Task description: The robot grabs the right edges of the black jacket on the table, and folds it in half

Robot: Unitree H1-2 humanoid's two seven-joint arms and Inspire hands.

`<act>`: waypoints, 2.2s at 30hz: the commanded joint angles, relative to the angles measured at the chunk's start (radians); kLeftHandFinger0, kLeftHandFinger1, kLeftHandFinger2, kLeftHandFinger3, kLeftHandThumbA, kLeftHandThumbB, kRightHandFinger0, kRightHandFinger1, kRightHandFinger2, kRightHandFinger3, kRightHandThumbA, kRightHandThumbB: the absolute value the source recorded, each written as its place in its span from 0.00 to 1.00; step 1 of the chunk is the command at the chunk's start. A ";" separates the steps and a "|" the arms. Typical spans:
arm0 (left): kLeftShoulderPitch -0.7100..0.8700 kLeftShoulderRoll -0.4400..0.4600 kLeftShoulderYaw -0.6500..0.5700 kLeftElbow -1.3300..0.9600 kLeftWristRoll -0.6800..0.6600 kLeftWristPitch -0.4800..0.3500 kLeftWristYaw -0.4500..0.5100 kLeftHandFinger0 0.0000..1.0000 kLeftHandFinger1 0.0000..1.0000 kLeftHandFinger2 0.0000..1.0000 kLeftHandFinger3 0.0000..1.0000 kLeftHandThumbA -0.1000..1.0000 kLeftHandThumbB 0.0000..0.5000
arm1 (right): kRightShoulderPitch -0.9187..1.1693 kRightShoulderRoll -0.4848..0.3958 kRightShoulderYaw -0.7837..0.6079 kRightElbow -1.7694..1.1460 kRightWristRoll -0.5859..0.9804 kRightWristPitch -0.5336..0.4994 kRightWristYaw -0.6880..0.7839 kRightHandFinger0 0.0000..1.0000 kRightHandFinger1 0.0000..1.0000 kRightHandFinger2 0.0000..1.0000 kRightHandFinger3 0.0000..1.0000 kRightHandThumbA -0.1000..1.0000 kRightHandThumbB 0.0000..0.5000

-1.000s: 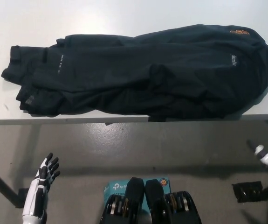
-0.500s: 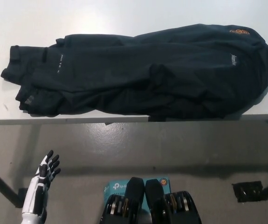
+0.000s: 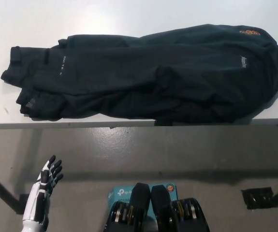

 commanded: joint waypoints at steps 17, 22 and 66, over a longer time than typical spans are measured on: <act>-0.017 0.019 0.012 -0.011 -0.014 -0.026 -0.004 1.00 1.00 1.00 1.00 1.00 0.39 | -0.177 -0.014 -0.052 0.442 0.048 -0.095 0.129 1.00 1.00 1.00 1.00 1.00 0.48; -0.019 0.020 0.011 -0.013 -0.017 -0.028 -0.007 1.00 1.00 1.00 1.00 1.00 0.42 | -0.181 -0.024 -0.054 0.513 0.040 -0.119 0.152 1.00 1.00 1.00 1.00 1.00 0.50; -0.045 0.036 0.009 -0.013 -0.009 -0.016 -0.005 1.00 1.00 1.00 1.00 1.00 0.37 | -0.299 0.070 -0.167 0.636 0.210 0.061 0.289 1.00 1.00 1.00 1.00 1.00 0.71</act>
